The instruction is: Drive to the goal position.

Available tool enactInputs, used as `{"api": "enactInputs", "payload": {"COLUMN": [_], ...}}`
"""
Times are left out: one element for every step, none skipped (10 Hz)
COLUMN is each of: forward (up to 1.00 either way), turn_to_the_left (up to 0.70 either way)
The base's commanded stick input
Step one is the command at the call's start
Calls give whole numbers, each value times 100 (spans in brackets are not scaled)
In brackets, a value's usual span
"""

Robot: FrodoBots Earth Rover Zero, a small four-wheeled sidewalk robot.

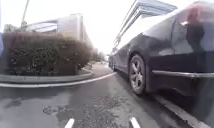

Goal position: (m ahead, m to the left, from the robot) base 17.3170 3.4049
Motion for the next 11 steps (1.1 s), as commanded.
{"api": "enactInputs", "payload": {"forward": [70, 70, 70, 70, 70, 70, 70, 70, 70, 70, 70], "turn_to_the_left": [-2, -12, -14, -14, -14, -5, -1, 0, 0, 0, -5]}}
